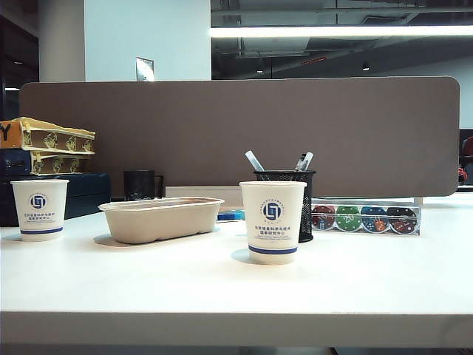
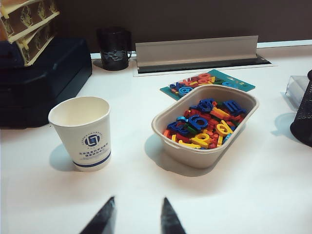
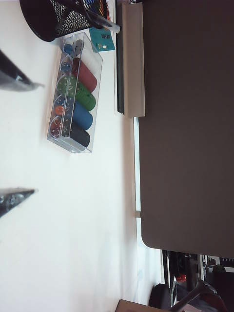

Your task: Pick up one pen and put it in the pen container.

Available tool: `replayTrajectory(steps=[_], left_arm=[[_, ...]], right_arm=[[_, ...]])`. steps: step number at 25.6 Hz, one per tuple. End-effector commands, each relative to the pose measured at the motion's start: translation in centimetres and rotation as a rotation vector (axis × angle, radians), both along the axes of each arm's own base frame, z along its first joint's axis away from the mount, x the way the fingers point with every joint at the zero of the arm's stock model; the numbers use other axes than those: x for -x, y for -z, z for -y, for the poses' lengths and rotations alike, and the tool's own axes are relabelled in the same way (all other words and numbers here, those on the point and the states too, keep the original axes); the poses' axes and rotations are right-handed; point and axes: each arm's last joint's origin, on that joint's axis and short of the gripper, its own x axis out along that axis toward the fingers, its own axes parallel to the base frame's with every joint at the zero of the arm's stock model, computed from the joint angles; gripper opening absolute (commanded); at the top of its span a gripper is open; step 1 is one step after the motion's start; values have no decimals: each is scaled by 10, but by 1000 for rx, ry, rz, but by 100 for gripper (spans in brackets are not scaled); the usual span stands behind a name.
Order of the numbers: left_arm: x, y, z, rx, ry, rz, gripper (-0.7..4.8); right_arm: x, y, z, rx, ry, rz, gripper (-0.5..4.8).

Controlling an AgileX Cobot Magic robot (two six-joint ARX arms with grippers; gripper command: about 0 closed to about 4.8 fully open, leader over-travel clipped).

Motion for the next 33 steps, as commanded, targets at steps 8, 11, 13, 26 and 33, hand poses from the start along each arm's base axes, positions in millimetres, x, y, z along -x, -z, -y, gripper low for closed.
replayTrajectory(steps=[8,11,13,26,33], left_arm=[[0,-2,0,9,-3,11,116],[0,-2,0,9,-3,11,116],[0,-2,0,9,-4,11,116],[5,-6,-3,24,-4,41,116],[14,-17,-8,75,-8,147,116]], right_arm=[[0,0,1,-3,26,14,46],[0,0,1,-3,25,10,-7],[0,0,0,-3,21,10,-6],[0,1,0,-3,22,6,-6],[0,1,0,-2,21,-1,-6]])
